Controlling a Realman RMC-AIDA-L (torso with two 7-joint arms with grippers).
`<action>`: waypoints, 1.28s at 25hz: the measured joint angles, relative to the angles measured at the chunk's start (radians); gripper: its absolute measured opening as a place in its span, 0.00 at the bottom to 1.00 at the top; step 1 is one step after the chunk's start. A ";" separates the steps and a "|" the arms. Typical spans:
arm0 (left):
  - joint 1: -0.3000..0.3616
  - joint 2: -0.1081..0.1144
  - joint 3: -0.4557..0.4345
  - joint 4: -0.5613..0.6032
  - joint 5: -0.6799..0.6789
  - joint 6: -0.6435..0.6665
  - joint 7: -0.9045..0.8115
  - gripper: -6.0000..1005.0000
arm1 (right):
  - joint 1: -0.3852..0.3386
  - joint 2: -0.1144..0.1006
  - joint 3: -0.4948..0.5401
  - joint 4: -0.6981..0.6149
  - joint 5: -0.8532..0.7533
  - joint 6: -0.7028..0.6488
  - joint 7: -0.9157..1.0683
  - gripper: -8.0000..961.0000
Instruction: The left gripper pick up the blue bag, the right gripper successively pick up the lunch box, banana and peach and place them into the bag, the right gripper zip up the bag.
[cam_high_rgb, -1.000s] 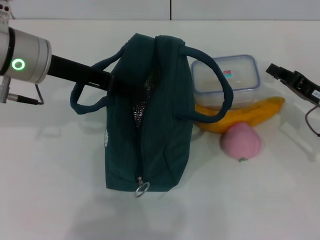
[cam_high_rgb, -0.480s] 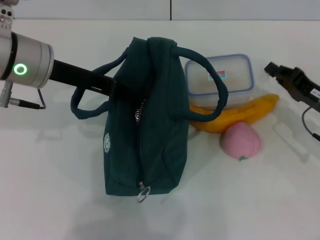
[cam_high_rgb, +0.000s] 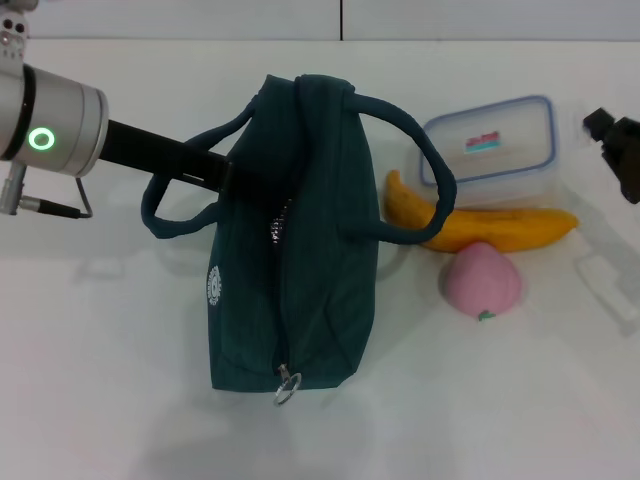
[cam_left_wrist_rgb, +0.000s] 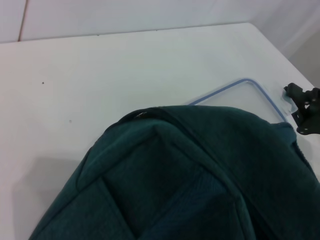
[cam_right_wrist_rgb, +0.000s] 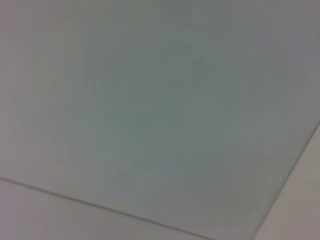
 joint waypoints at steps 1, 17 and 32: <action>-0.002 0.000 0.000 0.000 0.000 0.000 0.000 0.07 | -0.002 0.000 0.000 0.000 0.011 -0.009 0.011 0.03; -0.011 -0.002 0.042 -0.004 -0.008 -0.027 0.009 0.07 | 0.050 0.005 -0.001 0.019 0.104 -0.080 0.140 0.03; -0.010 0.000 0.042 -0.006 -0.005 -0.040 0.011 0.07 | 0.026 0.001 -0.010 0.015 0.100 -0.055 0.135 0.03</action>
